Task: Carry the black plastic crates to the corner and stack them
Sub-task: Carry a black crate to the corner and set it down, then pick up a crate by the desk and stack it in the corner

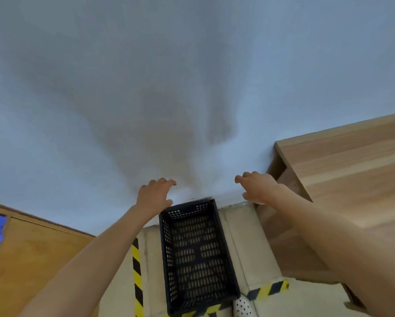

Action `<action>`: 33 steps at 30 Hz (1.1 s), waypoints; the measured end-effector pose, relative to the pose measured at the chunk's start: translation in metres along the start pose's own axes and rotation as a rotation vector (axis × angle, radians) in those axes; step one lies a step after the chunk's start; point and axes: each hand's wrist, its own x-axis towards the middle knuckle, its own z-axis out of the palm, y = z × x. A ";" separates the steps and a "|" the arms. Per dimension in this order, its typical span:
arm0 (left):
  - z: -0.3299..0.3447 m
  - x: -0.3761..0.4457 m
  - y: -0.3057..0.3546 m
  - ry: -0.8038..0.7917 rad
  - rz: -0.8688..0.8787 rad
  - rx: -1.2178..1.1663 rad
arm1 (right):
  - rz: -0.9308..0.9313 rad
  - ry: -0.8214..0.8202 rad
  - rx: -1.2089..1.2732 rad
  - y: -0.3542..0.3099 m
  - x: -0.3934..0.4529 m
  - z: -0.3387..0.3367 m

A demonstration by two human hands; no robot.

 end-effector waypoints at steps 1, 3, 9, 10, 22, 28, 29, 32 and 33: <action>-0.005 -0.007 0.001 0.016 0.026 0.019 | 0.025 -0.009 -0.013 -0.006 -0.012 0.001; -0.012 -0.022 0.004 0.036 0.084 0.046 | 0.081 -0.010 0.005 -0.024 -0.036 0.000; -0.024 -0.069 0.006 0.132 0.281 0.347 | 0.201 0.090 0.170 -0.086 -0.091 -0.013; -0.024 -0.071 0.004 0.148 0.292 0.394 | 0.195 0.107 0.185 -0.092 -0.095 -0.015; -0.073 -0.096 0.130 0.271 0.584 0.597 | 0.467 0.142 0.296 -0.074 -0.245 0.037; -0.064 -0.159 0.299 0.334 0.874 0.590 | 0.777 0.117 0.455 -0.017 -0.399 0.097; -0.056 -0.176 0.329 0.327 0.932 0.590 | 0.834 0.114 0.471 -0.011 -0.429 0.112; -0.023 -0.238 0.418 0.290 1.106 0.645 | 0.991 0.098 0.526 -0.002 -0.528 0.162; -0.011 -0.261 0.446 0.291 1.166 0.670 | 1.040 0.079 0.552 -0.003 -0.564 0.179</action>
